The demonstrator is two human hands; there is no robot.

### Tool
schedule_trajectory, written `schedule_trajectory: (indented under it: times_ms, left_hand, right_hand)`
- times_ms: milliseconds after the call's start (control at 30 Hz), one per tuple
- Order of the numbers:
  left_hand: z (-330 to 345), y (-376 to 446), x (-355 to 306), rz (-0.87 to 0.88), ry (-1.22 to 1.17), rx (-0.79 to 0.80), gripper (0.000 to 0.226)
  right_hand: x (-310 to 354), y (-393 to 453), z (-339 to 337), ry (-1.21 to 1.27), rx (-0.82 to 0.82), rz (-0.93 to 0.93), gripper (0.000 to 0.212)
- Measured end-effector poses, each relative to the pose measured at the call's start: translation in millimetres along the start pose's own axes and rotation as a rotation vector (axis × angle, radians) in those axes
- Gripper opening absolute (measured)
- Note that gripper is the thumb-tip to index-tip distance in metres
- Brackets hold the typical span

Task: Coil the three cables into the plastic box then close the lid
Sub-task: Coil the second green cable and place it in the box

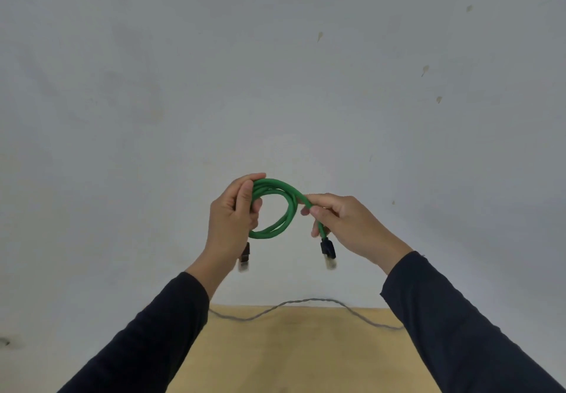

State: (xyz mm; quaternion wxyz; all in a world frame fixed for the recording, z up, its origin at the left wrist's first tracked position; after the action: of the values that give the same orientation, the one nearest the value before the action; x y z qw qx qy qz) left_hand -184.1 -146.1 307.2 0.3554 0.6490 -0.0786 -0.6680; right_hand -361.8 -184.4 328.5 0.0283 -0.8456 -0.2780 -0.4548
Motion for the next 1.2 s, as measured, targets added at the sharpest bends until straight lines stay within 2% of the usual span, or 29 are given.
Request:
schedule_trajectory:
  times_ms: [67,133,233,300,400,467,533,700,767,833,1000,1067,1200]
  left_hand:
    - [-3,1,1,-0.012,-0.013,0.051,0.027]
    - [-1,-3,3,-0.032,-0.031,0.097,0.028]
    - [8,-9,7,-0.056,-0.063,0.120,0.028]
    - [15,-14,11,-0.065,-0.075,0.121,0.027]
    - [23,-19,16,-0.067,-0.068,0.107,0.027]
    - [26,-19,20,-0.068,-0.067,0.075,0.027]
    - [26,-18,24,-0.072,-0.065,0.028,0.027]
    - [25,-7,34,-0.082,-0.083,-0.052,0.029]
    - [23,-5,39,-0.087,-0.079,-0.074,0.030]
    - [22,-5,43,-0.100,-0.090,-0.086,0.031]
    - [32,-13,52,-0.162,-0.100,-0.024,0.031]
    - [30,-19,58,-0.215,-0.111,0.003,0.030]
    - [14,-37,69,-0.308,-0.030,0.092,0.025]
  right_hand:
    - [-1,1,-5,-0.140,-0.055,-0.011,0.019]
    - [-3,3,-8,-0.153,-0.161,-0.031,0.017]
    - [-7,6,-11,-0.007,-0.351,-0.035,0.018]
    - [-10,9,-7,0.138,-0.407,0.013,0.018]
    - [-19,15,2,0.413,-0.378,0.124,0.022]
    - [-23,18,7,0.597,-0.295,0.194,0.023]
    - [-25,18,13,0.668,-0.200,0.232,0.021]
    - [-31,14,34,0.596,-0.057,0.195,0.024]
    - [-31,13,40,0.632,-0.060,0.158,0.026]
    - [-31,13,48,0.633,-0.180,0.135,0.029]
    - [-27,11,72,0.215,-0.593,0.030,0.039]
    - [-30,12,78,0.152,-0.656,0.026,0.035]
    - [-45,6,91,0.090,-0.661,0.073,0.032]
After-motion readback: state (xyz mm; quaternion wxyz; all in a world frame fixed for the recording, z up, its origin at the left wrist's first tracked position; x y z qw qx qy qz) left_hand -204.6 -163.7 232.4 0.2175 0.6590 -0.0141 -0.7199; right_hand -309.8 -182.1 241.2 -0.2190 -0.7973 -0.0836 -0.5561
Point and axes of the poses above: each hand's wrist, its own y-axis towards the middle knuckle, its own z-axis out of the palm, x = y × z, the point moved 2 cm from there along y, towards the middle knuckle, and after that the axes turned 5 degrees about z, right-handed, at the moved point
